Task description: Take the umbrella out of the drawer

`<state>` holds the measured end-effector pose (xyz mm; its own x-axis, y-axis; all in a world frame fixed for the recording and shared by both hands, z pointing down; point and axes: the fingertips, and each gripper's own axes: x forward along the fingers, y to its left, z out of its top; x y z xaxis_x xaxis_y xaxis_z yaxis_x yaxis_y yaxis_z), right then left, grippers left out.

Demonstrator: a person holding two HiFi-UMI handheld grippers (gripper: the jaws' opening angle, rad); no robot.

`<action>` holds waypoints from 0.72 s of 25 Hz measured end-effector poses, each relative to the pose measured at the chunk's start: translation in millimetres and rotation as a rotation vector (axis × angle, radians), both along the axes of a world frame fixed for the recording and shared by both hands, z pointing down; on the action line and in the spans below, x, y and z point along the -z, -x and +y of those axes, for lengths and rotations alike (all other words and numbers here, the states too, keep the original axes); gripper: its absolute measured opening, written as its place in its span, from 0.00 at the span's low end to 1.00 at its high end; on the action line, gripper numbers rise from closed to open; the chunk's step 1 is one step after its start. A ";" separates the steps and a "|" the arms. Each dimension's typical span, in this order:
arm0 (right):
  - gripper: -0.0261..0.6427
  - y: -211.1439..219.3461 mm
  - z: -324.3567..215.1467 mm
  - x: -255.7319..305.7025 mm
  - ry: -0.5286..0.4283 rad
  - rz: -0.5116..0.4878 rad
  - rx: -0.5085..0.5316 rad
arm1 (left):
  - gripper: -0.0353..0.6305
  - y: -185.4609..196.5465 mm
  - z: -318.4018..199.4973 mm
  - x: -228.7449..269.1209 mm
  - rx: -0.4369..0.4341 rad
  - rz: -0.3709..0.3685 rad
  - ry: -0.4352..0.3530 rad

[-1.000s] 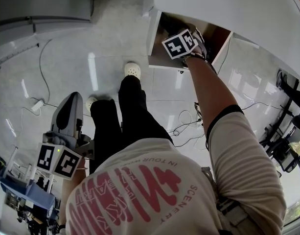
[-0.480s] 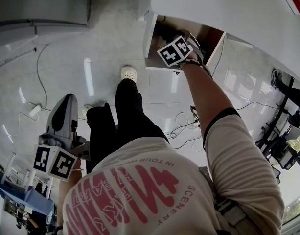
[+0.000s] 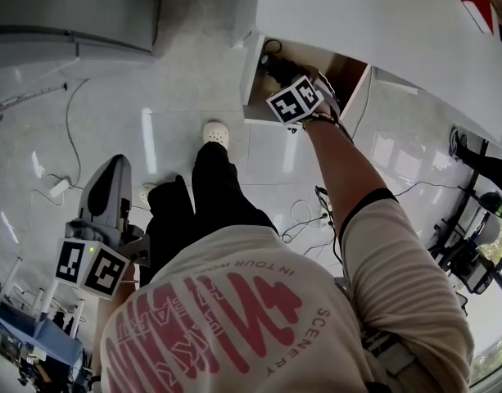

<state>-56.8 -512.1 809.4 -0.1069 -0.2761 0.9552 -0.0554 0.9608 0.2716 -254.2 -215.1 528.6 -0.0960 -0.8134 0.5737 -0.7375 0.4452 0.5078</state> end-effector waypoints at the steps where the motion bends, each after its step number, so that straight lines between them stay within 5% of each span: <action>1: 0.43 -0.6 0.0 2.7 0.000 -0.004 -0.003 | 0.06 0.6 -1.6 2.7 -0.002 -0.005 -0.006; 18: 0.42 -14.4 0.8 39.1 -0.037 -0.074 -0.054 | 0.06 8.5 -23.3 28.9 -0.020 -0.046 -0.071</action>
